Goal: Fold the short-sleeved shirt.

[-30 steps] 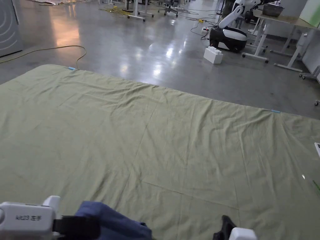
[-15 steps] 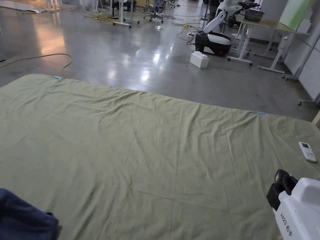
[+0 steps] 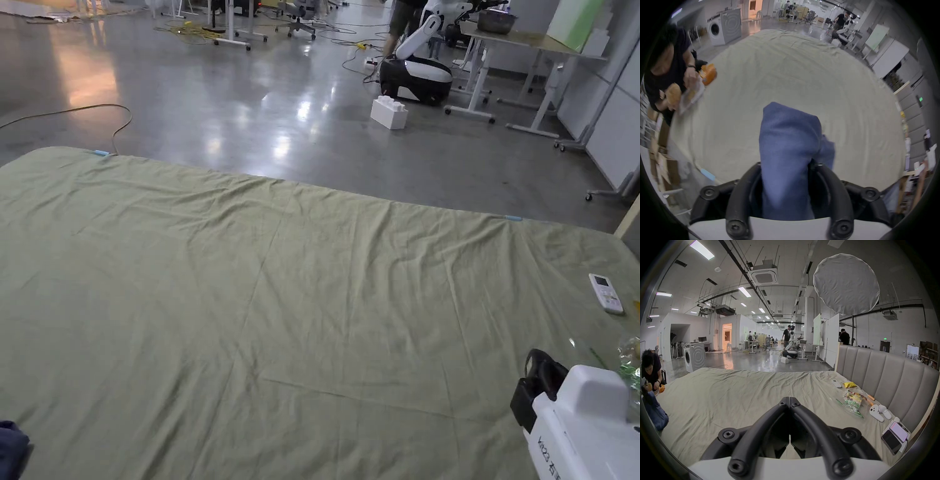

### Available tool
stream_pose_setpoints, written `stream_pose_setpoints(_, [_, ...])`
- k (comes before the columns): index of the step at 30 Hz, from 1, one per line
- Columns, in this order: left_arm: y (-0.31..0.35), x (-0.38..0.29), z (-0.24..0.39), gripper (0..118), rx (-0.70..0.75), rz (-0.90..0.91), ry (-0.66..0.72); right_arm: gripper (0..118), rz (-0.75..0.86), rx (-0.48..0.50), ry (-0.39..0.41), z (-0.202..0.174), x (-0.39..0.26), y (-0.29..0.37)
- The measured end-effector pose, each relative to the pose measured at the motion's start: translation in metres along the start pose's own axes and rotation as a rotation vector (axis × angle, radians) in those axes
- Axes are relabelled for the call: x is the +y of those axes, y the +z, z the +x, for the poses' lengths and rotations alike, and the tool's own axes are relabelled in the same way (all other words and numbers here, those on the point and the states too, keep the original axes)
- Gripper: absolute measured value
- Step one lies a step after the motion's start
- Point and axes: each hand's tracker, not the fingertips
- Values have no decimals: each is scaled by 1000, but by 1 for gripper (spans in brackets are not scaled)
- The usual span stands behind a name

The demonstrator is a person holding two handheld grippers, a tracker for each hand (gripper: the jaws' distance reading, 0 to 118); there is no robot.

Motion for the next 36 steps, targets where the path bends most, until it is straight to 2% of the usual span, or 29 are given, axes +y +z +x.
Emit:
stream_pose_setpoints(2, [-8,1,4,63,146,2,-41,0,-5,9,-3,-3,-2,-1])
stream_pose_setpoints(3, [-9,0,7,67,192,14,-59,0,-6,11,-2,-5,-2,-2])
stream_pose_setpoints(5, [-9,-4,7,67,170,21,-53,0,-6,14,3,-7,-3,-3])
stream_pose_setpoints(10, [-15,0,9,67,302,54,-59,0,-6,22,3,-7,-4,-3])
stream_pose_setpoints(17, [-21,-8,62,67,423,290,-170,0,-12,30,-8,-3,-8,0])
stream_pose_setpoints(26, [-38,-45,199,66,99,566,-199,0,-23,58,11,-5,-12,6])
stream_pose_setpoints(30, [-31,-48,267,66,-34,677,-162,1,-29,74,4,-11,-12,3])
stream_pose_setpoints(34, [-16,-52,314,64,-113,902,-163,0,-25,79,9,-18,-11,4])
stream_pose_setpoints(36, [-9,-52,334,63,-93,943,-200,0,-25,74,7,-21,-10,4])
